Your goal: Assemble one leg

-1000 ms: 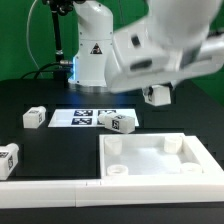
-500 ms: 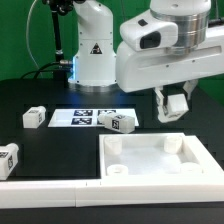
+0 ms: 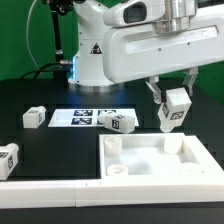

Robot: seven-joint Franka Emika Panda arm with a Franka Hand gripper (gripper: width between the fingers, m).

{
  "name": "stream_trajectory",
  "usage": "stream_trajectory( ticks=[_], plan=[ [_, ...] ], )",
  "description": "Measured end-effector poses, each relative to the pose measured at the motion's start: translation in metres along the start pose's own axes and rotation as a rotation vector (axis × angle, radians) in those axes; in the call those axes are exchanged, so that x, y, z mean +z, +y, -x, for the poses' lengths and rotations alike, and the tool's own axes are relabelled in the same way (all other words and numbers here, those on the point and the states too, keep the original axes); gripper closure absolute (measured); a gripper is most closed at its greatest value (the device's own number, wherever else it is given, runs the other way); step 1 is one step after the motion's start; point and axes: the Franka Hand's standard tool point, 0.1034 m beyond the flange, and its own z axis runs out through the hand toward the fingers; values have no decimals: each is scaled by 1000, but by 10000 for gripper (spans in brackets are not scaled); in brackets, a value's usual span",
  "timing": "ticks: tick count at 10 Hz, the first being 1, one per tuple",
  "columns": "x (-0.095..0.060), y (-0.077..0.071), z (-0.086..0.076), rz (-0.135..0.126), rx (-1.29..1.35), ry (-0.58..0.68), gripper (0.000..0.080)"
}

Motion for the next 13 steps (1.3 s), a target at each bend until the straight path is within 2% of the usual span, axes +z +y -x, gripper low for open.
stream_trajectory(
  ticks=[3, 5, 7, 8, 10, 11, 12, 13],
  plan=[
    [3, 9, -8, 49, -13, 211, 514],
    [5, 13, -27, 86, -40, 391, 514],
    [6, 10, -32, 108, -42, 527, 514],
    [12, 10, -27, 102, -40, 496, 514],
    [12, 10, -28, 101, -40, 494, 514],
    [14, 6, -27, 96, -36, 497, 514],
    [22, -8, -24, 86, -41, 487, 514],
    [28, -14, -22, 80, -50, 478, 514]
  ],
)
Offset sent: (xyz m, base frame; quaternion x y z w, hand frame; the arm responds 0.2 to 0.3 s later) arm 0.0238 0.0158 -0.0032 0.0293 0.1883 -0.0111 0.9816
